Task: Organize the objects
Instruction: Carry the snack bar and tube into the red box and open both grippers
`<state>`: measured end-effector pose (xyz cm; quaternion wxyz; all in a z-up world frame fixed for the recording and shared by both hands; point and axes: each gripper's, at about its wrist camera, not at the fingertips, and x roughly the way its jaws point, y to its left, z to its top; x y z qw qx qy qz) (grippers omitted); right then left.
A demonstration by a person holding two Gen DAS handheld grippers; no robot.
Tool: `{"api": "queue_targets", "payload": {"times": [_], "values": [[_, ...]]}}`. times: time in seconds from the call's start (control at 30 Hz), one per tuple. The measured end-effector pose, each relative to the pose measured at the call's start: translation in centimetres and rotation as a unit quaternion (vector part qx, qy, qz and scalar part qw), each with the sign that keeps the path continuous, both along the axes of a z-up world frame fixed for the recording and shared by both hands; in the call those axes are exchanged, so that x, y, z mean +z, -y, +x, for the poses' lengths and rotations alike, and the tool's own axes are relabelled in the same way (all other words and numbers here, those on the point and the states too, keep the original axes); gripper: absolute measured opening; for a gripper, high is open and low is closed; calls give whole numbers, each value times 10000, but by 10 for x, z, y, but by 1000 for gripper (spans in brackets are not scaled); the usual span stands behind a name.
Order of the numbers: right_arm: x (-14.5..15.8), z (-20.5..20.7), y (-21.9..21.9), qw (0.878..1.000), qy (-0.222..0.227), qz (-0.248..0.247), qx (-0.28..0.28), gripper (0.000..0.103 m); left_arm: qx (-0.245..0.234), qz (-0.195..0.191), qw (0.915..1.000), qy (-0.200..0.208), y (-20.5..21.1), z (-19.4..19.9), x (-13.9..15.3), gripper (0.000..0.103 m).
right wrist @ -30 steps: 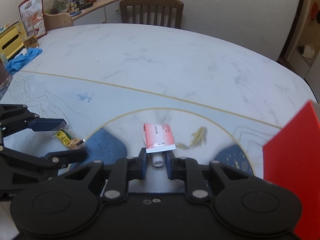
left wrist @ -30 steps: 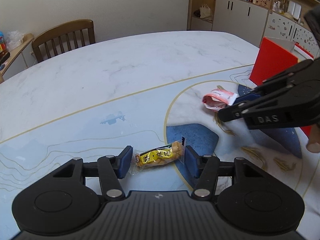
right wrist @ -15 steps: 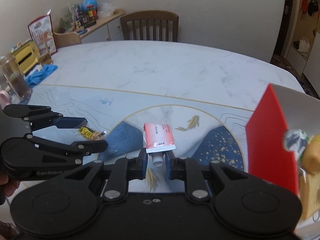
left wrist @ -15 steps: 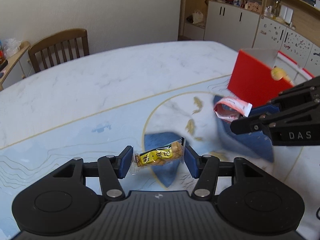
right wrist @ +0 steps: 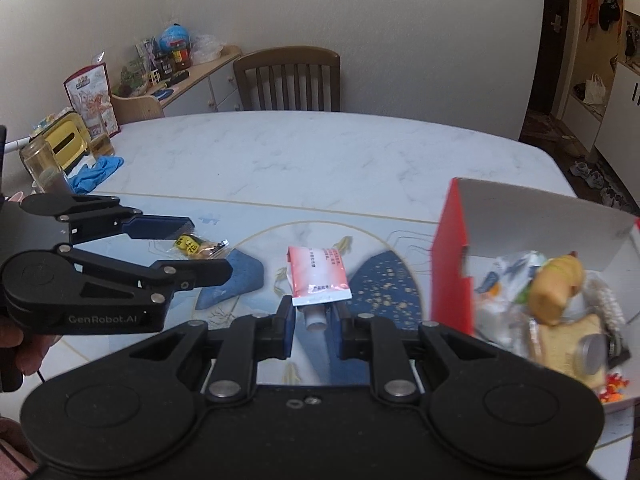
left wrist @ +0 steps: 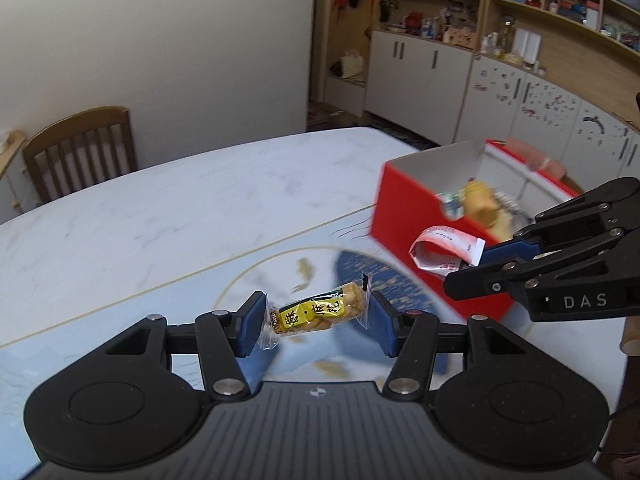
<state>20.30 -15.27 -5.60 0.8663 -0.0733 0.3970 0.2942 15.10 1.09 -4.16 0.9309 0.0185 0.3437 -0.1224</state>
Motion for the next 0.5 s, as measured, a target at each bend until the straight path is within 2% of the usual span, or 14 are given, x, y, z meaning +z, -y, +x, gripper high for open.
{"api": "queue_targets", "payload": {"times": [0.17,0.5], "values": [[11,-1,31,9998,64,152,-101,18,-98,-86,9998,134,27,2,18,55],[13,11,108,9978,192,297,-565,18,-561,45,9983,177,95,18,31,55]]}}
